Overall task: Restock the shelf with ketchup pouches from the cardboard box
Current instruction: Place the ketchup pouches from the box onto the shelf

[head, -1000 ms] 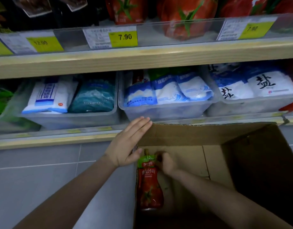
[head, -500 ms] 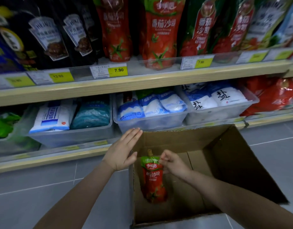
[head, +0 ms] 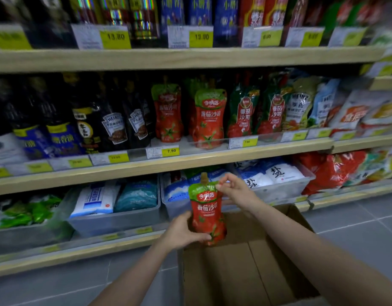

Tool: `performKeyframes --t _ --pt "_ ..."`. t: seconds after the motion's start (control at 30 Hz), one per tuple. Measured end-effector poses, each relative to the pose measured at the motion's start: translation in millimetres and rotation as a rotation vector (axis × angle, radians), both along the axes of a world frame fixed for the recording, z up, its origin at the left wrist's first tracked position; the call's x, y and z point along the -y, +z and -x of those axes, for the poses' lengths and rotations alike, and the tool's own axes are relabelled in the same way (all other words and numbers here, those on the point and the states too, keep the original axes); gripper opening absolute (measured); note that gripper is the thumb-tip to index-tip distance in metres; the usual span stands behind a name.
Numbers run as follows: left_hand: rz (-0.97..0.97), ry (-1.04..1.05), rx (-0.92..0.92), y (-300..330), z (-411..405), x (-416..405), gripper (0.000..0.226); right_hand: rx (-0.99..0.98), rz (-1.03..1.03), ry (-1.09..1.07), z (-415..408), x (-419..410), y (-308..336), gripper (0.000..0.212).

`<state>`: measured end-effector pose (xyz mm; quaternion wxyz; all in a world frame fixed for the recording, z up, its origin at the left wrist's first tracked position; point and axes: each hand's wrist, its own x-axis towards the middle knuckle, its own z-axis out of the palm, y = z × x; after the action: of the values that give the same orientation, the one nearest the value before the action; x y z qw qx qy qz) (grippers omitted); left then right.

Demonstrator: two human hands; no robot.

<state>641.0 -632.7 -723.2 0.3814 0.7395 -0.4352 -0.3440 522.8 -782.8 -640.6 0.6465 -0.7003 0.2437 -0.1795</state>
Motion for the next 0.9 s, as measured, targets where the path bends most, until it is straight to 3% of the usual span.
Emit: performKeyframes --t 0.2,0.47,0.57,0.7,0.9 --pt "0.115 0.13 -0.119 18 3 5 0.074 0.014 0.054 0.025 -14 -2 48 0.011" --pt "0.126 0.149 0.038 38 5 6 0.063 -0.063 0.134 -0.051 -31 -8 75 0.013" --pt "0.144 0.182 0.051 42 -2 6 0.059 0.029 0.055 -0.075 -31 -11 73 0.012" --pt "0.203 0.226 0.099 51 -8 7 0.049 -0.026 0.023 0.001 -23 -23 34 0.038" --pt "0.28 0.218 0.18 62 -23 -4 0.057 0.034 0.033 -0.052 -33 -33 27 0.032"
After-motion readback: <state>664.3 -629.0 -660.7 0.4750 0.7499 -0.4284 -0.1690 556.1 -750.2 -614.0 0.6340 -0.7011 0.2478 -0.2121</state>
